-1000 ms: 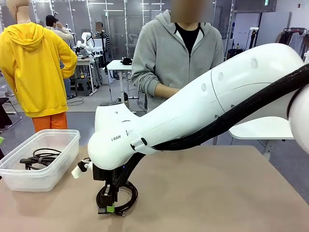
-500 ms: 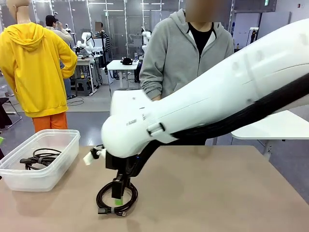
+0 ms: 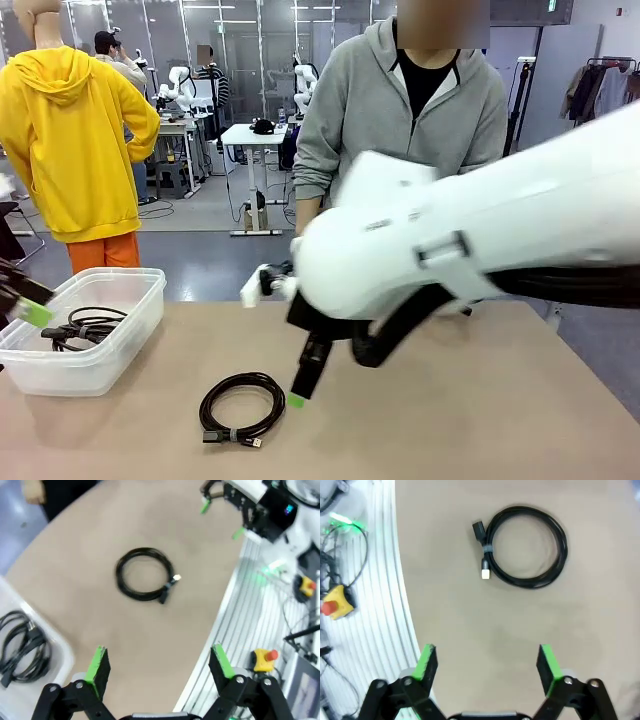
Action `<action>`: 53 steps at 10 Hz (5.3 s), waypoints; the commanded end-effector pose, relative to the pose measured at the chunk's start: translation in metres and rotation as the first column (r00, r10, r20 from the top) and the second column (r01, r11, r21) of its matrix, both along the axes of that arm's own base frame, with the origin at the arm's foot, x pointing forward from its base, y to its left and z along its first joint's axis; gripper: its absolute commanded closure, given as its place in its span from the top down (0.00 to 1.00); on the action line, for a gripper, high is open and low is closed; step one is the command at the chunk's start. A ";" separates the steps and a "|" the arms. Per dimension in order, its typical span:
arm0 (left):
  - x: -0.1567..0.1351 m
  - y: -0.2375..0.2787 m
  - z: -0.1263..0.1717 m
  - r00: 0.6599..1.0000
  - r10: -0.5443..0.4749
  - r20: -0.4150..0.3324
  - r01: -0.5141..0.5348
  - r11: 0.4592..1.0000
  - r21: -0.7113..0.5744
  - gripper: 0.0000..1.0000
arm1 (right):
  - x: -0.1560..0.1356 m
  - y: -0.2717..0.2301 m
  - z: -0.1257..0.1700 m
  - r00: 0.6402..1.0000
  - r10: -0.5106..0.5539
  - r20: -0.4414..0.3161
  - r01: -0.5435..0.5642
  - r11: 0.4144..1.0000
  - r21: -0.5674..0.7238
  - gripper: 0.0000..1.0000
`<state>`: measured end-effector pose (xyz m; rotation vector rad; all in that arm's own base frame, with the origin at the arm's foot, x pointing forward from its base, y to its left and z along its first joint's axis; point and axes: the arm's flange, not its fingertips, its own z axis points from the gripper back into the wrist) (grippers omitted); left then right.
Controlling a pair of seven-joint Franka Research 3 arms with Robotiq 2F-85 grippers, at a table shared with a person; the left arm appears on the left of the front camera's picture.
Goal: Organize and store the cables.
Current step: Place the USB Extension Cable into the Organizing box.
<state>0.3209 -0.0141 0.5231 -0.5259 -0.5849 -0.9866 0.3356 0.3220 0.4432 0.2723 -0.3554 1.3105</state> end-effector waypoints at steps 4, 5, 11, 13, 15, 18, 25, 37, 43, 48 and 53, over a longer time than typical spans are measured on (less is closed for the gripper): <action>0.017 -0.098 -0.023 0.961 -0.268 -0.064 0.275 0.951 0.140 1.00 | -0.059 -0.142 -0.032 0.996 -0.085 0.034 0.067 0.930 0.362 1.00; 0.023 -0.116 -0.035 0.947 -0.311 -0.082 0.321 0.929 0.183 1.00 | -0.064 -0.168 -0.037 0.995 -0.079 0.055 0.048 0.902 0.429 1.00; 0.035 -0.212 -0.093 0.900 -0.433 -0.054 0.428 0.849 0.310 1.00 | -0.114 -0.305 -0.111 0.955 -0.102 0.277 -0.110 0.749 0.653 1.00; 0.041 -0.223 -0.103 0.912 -0.405 -0.063 0.404 0.863 0.305 1.00 | -0.145 -0.325 -0.129 0.939 -0.175 0.295 -0.084 0.716 0.693 1.00; 0.036 -0.214 -0.099 0.898 -0.436 -0.068 0.433 0.843 0.319 1.00 | -0.136 -0.321 -0.136 0.963 -0.208 0.171 0.034 0.722 0.691 1.00; 0.036 -0.214 -0.099 0.898 -0.436 -0.068 0.433 0.843 0.319 1.00 | 0.053 -0.354 -0.065 0.945 -0.185 0.268 -0.054 0.722 0.689 1.00; 0.041 -0.244 -0.122 0.885 -0.457 -0.085 0.459 0.827 0.325 1.00 | 0.039 -0.379 -0.058 0.947 -0.201 0.249 -0.047 0.681 0.730 1.00; 0.062 -0.275 -0.209 0.894 -0.442 -0.076 0.395 0.695 0.601 1.00 | 0.003 -0.452 -0.054 0.933 -0.252 0.257 -0.041 0.635 0.771 1.00; 0.086 -0.278 -0.219 0.900 -0.410 -0.147 0.411 0.688 0.597 0.26 | 0.003 -0.452 -0.054 0.933 -0.252 0.257 -0.041 0.635 0.771 1.00; 0.085 -0.276 -0.206 0.898 -0.403 -0.177 0.424 0.687 0.590 0.00 | 0.003 -0.452 -0.054 0.933 -0.252 0.257 -0.041 0.635 0.771 1.00; 0.073 -0.271 -0.117 0.856 -0.499 -0.133 0.465 0.634 0.618 0.00 | 0.003 -0.452 -0.054 0.933 -0.252 0.257 -0.041 0.635 0.771 1.00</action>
